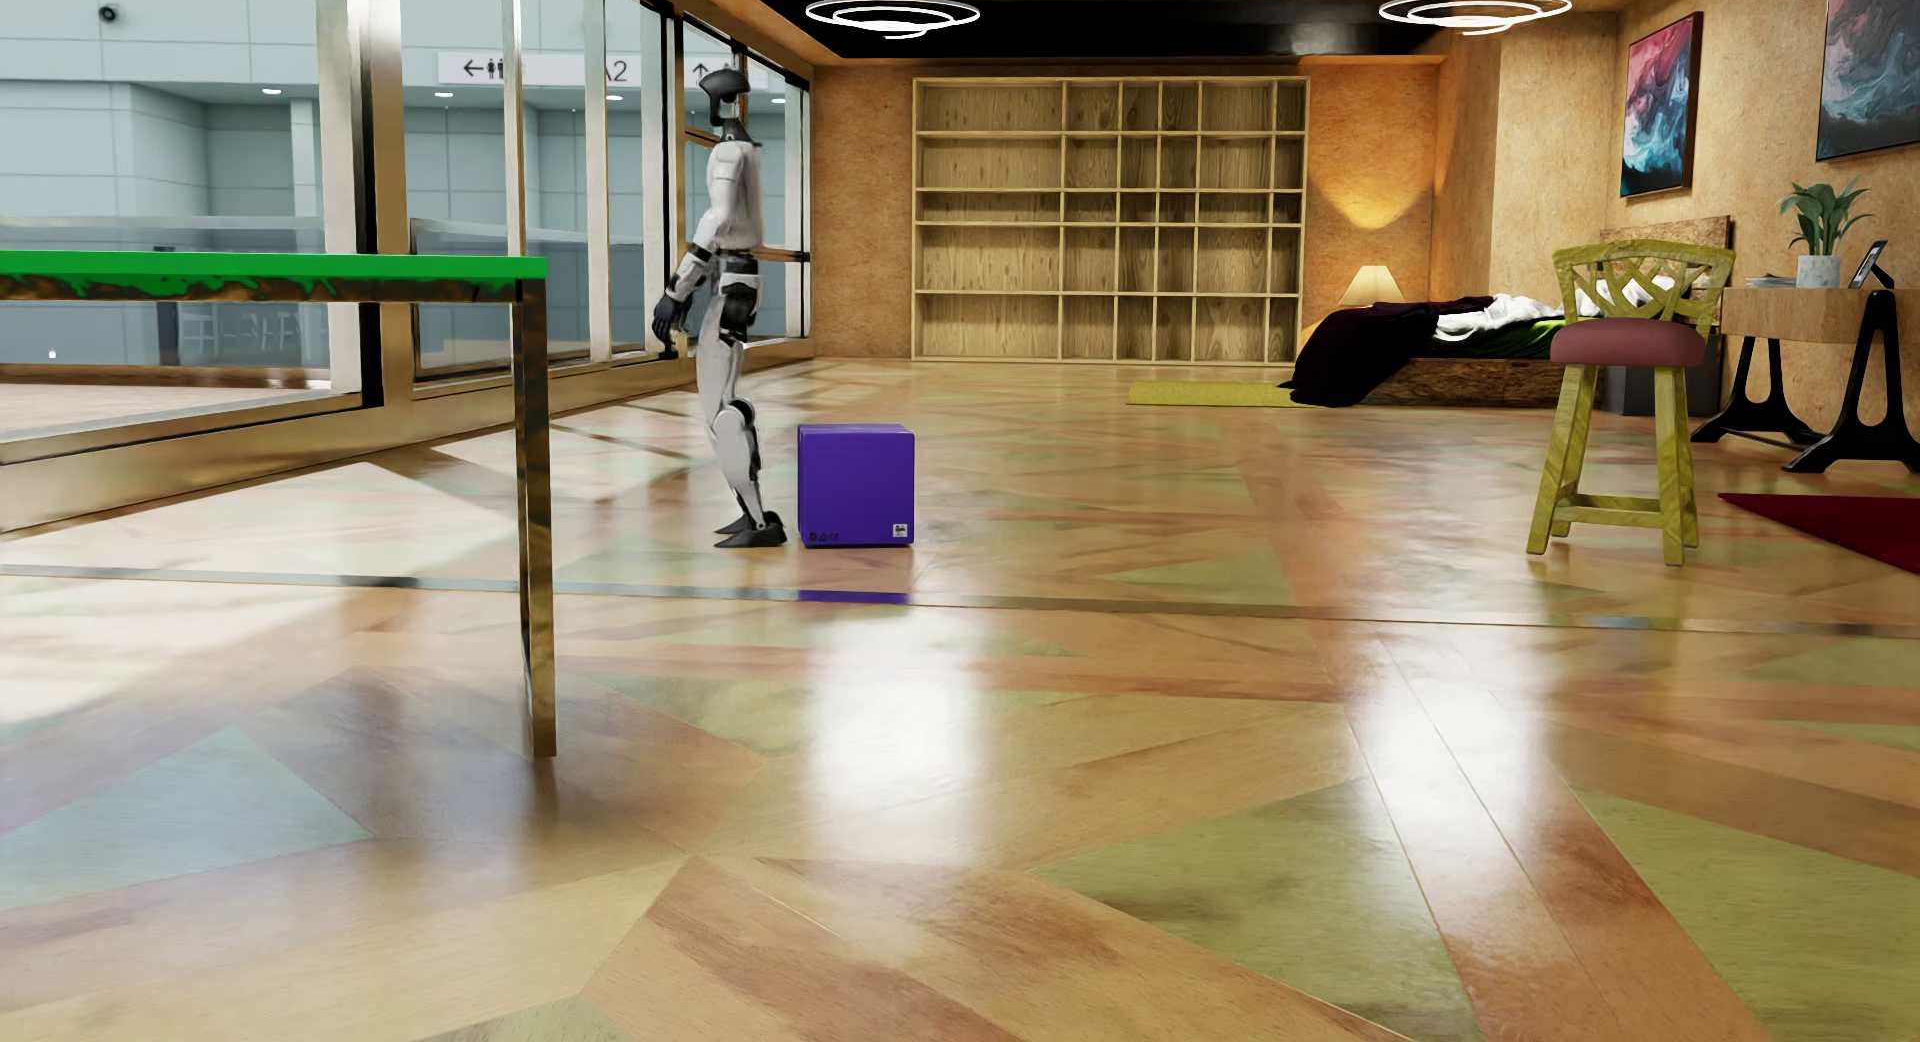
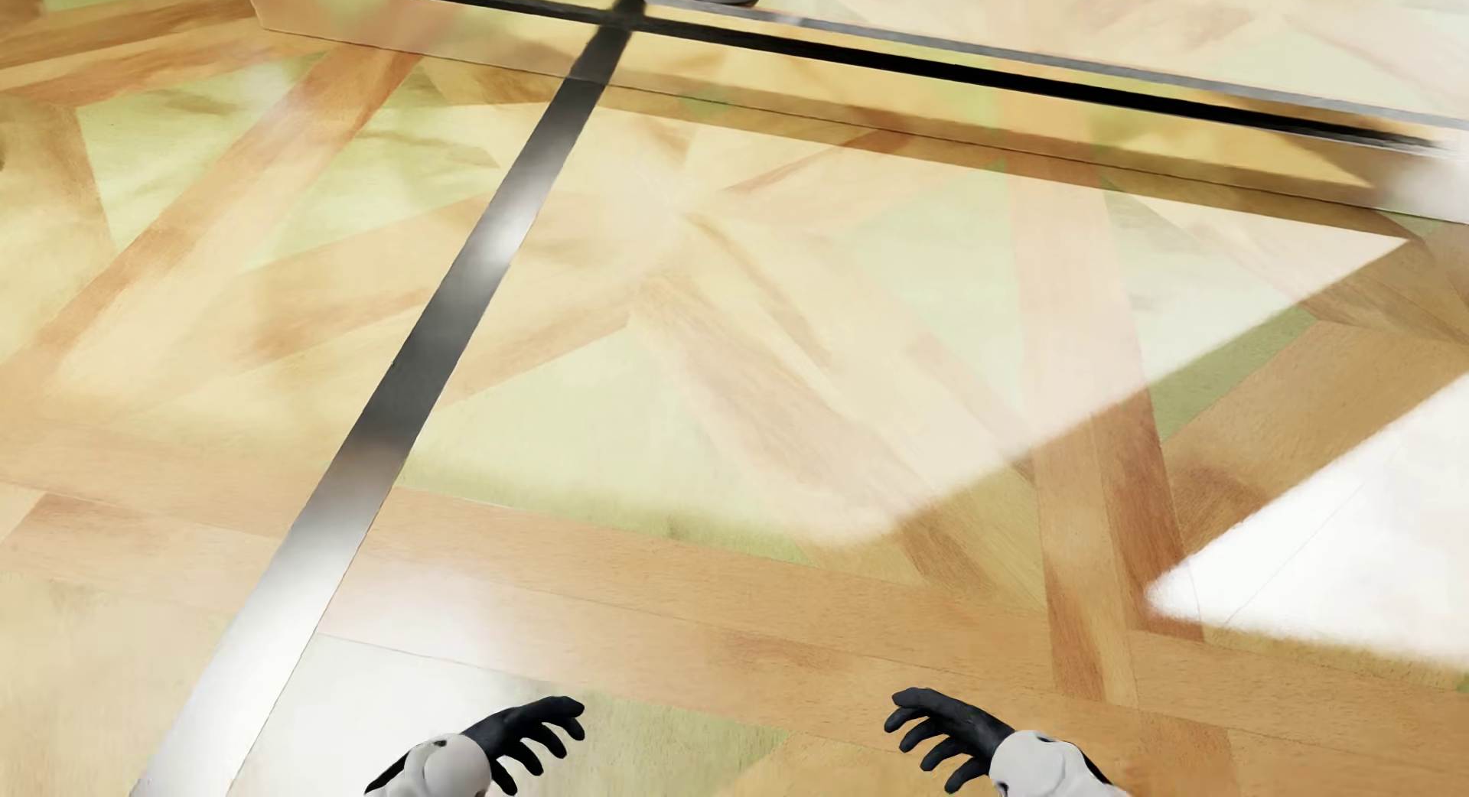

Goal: Sit on the dark purple box

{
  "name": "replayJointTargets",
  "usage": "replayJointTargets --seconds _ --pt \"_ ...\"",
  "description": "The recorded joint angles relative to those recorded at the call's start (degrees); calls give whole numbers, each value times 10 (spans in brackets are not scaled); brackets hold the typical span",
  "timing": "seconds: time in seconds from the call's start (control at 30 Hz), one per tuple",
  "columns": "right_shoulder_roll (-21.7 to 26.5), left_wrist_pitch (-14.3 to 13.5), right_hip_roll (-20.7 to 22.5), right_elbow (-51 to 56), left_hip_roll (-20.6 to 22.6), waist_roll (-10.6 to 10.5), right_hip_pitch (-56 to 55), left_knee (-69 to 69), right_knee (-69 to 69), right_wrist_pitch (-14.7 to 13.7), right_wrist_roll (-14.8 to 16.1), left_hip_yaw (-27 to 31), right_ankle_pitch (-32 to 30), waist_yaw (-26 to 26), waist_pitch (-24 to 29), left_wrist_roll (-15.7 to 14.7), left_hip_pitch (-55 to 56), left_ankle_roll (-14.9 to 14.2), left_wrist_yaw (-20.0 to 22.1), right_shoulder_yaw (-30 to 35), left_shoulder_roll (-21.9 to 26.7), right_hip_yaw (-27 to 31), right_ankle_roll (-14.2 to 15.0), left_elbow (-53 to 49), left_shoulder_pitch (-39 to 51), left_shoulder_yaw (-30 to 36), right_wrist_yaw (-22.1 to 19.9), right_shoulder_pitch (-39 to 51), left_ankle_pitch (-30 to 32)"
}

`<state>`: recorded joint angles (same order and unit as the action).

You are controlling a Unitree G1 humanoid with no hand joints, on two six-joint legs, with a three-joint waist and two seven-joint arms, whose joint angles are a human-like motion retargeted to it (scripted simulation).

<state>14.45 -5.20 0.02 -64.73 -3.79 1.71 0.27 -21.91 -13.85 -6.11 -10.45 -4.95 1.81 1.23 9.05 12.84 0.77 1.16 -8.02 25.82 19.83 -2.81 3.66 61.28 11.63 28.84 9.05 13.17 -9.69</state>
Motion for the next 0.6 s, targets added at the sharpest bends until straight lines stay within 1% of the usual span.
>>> replayJointTargets --seconds 0.07,0.1,0.17,0.23,0.27,0.3,0.33,0.37,0.4,0.43,0.5,0.53,0.57,0.6 --pt "4 -10 -10 36 -16 1 -92 -79 -100 -1 2 18 18 -4 47 13 80 -19 -21 26 13 11 14 -43 58 49 1 50 -10" --pt "10 -14 -19 60 -24 2 -147 -125 -156 -3 2 26 33 -5 70 21 130 -29 -23 42 23 13 20 -75 89 81 -3 76 -19" --pt "24 -29 -30 107 -34 3 -236 -216 -260 -12 1 41 60 -4 129 40 212 -36 -29 86 46 17 27 -142 155 154 -19 126 -39" --pt "46 -39 -40 151 -37 1 -326 -306 -357 -21 -2 59 82 -3 182 56 300 -39 -38 123 63 22 33 -193 229 229 -19 175 -57" --pt "63 -44 -45 186 -37 1 -374 -351 -405 -28 -12 70 92 -2 206 65 347 -43 -42 143 72 28 35 -216 266 263 -13 198 -65" --pt "88 -56 -48 234 -41 -1 -420 -397 -453 -42 -25 81 102 -2 232 77 393 -50 -53 163 86 33 39 -245 306 295 9 225 -75" --pt "121 -73 -53 291 -45 -1 -466 -443 -502 -51 -20 90 113 -2 255 88 439 -58 -61 182 105 41 47 -284 345 331 19 248 -84" --pt "161 -78 -60 356 -46 -3 -510 -489 -549 -57 -1 101 123 -3 278 84 482 -64 -53 196 128 48 55 -329 384 368 0 268 -94" --pt "204 -78 -66 419 -46 -5 -555 -534 -598 -66 21 110 131 -5 297 69 524 -69 -10 206 158 54 60 -380 418 398 -24 291 -103" --pt "244 -75 -72 475 -47 -5 -597 -576 -643 -72 38 120 138 -7 318 50 563 -76 28 217 192 61 65 -435 451 420 -32 319 -112" --pt "309 -69 -75 561 -54 -4 -678 -658 -723 -84 81 139 150 -7 355 4 640 -90 131 250 261 75 79 -528 505 450 -92 375 -128" --pt "337 -76 -77 602 -56 -6 -713 -697 -759 -98 105 149 155 -6 370 -12 677 -94 183 264 293 82 87 -571 515 454 -133 396 -134" --pt "368 -82 -80 647 -56 -8 -747 -734 -796 -110 126 159 159 -5 381 -24 711 -99 228 265 323 89 95 -614 509 444 -167 403 -141" --pt "400 -87 -83 694 -56 -8 -779 -770 -833 -121 139 168 164 -4 393 -25 740 -105 264 256 346 96 101 -642 490 419 -188 398 -148"
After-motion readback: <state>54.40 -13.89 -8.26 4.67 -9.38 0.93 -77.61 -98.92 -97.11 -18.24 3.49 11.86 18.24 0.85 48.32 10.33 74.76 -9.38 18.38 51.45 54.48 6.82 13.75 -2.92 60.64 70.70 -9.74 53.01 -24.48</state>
